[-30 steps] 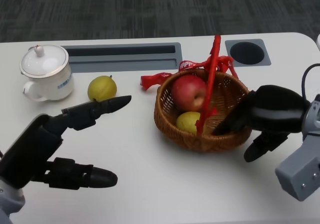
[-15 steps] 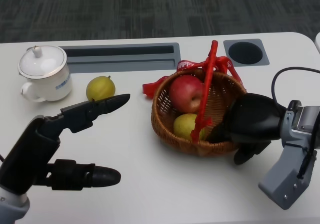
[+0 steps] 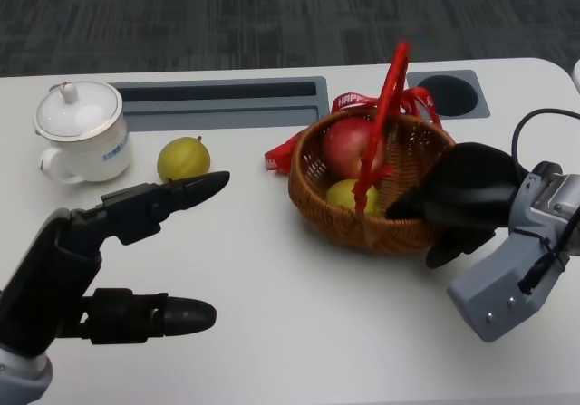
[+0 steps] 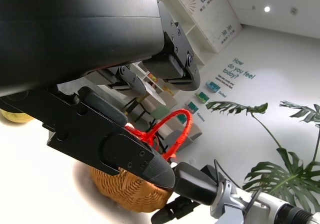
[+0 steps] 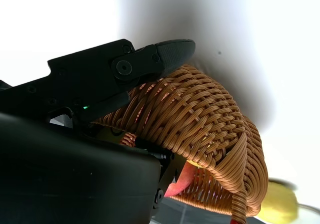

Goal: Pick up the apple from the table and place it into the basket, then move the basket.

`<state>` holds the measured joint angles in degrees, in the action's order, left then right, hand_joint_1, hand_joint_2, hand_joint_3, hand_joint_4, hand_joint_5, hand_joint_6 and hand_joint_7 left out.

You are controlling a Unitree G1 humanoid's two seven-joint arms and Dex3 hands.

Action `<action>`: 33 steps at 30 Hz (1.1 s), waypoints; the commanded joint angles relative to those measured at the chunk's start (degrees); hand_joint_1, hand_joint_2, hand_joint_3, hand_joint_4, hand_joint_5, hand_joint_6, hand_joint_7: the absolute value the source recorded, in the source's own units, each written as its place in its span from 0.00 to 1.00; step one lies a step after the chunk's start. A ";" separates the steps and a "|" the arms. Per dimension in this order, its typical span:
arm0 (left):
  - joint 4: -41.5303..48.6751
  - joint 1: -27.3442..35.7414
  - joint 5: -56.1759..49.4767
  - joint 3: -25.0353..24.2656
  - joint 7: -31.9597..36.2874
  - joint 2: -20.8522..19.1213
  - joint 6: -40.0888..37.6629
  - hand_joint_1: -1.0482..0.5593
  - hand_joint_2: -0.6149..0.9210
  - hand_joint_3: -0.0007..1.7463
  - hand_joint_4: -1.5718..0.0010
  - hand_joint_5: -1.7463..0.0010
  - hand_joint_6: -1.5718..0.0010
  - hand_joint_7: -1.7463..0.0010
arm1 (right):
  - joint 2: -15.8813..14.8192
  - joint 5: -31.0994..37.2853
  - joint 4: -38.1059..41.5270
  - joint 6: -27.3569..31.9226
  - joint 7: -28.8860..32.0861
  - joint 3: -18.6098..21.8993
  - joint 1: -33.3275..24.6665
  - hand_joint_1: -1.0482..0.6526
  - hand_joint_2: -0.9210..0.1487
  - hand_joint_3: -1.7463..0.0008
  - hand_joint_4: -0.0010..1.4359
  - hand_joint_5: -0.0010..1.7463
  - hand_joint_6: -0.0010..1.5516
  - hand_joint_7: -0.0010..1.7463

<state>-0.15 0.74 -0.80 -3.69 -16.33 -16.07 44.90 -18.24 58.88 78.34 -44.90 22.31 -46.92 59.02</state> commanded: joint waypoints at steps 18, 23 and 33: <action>-11.66 13.77 2.10 -1.50 0.78 -0.40 3.48 0.30 0.89 0.00 0.56 0.99 0.59 0.99 | 6.45 -12.44 2.03 27.84 -13.90 14.23 0.89 0.48 0.00 0.93 0.66 0.01 0.58 0.00; -14.89 18.30 2.74 -2.22 0.71 -0.51 4.65 0.31 0.89 0.00 0.56 0.99 0.59 0.99 | 7.18 -15.08 2.10 31.50 -14.82 17.66 0.35 0.48 0.00 0.96 0.66 0.01 0.60 0.01; -15.55 18.89 3.47 -2.01 0.39 -0.55 3.40 0.31 0.88 0.00 0.55 0.99 0.58 0.99 | 6.95 -16.58 1.97 32.85 -15.92 20.60 0.39 0.37 0.08 1.00 0.67 0.01 0.49 0.00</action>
<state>-16.11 20.19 1.72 -5.71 -15.89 -15.91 48.56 -10.39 43.25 80.47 -11.37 6.56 -27.14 58.83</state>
